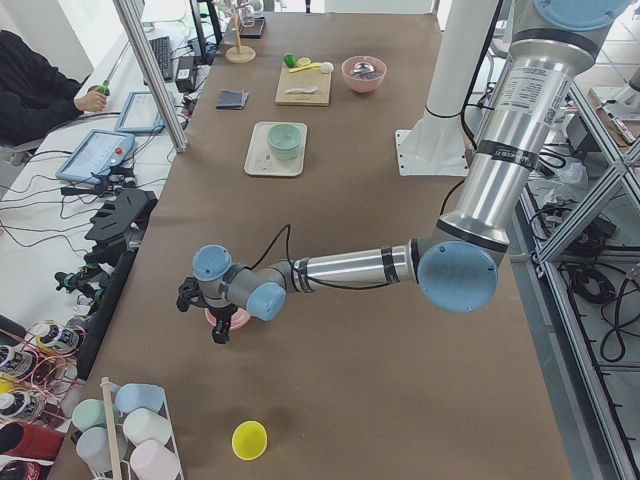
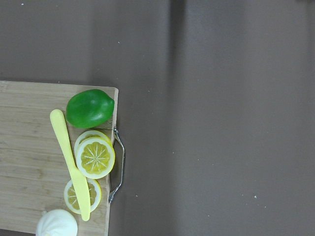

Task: Stack pink bowl on green and place spoon
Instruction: 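Grasp the pink bowl rim with left gripper while right reaches for spoon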

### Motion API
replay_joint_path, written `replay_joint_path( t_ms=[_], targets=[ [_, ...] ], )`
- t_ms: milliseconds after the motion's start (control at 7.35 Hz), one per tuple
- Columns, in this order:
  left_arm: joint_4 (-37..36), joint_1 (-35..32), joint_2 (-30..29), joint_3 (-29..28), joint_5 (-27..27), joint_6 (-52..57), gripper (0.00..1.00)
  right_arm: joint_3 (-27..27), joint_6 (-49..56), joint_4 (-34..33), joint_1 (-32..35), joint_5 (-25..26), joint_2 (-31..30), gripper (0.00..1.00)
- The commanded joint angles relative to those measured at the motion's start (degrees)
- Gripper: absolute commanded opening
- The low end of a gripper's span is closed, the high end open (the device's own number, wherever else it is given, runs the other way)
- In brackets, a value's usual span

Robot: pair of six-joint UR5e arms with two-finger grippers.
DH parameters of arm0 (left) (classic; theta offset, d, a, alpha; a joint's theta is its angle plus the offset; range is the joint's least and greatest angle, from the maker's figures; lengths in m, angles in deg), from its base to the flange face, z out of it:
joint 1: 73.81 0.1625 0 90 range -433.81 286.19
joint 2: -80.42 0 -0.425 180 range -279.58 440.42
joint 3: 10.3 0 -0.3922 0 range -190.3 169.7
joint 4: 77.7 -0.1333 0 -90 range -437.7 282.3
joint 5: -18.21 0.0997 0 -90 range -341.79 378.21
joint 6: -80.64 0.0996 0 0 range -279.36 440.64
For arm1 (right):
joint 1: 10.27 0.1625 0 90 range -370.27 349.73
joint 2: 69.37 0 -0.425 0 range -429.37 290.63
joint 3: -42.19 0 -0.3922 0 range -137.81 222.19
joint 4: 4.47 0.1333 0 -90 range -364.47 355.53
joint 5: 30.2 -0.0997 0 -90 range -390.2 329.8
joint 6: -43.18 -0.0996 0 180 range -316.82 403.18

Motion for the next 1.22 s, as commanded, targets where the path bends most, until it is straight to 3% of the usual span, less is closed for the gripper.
replay_joint_path(
  t_ms=[0, 272, 408, 680, 817, 1089],
  targets=[
    [0.1, 0.6, 0.6, -0.7, 0.0, -0.4, 0.60, 0.0, 0.0, 0.1, 0.0, 0.0, 0.0, 1.00],
    [0.0, 0.6, 1.5, -0.5, 0.0, 0.0, 0.30, 0.0, 0.0, 0.0, 0.0, -0.1, 0.0, 1.00],
    [0.0, 0.6, 1.6, -0.3, -0.2, -0.1, 0.00, 0.1, 0.0, 0.0, 0.0, -0.2, 0.0, 1.00],
    [-1.5, -0.2, 0.9, 1.8, -2.5, -1.0, 0.00, 0.3, -0.1, 0.1, 0.0, -0.2, 0.0, 1.00],
    [-6.1, -3.2, 0.0, 3.5, -7.0, -1.0, 0.00, 0.5, -0.1, 0.0, 0.0, -0.2, 0.0, 1.00],
    [-22.6, -8.7, -3.7, 10.5, -15.6, -1.0, 0.00, 2.2, -0.9, 0.1, -0.2, -4.1, 0.3, 1.00]
  ],
)
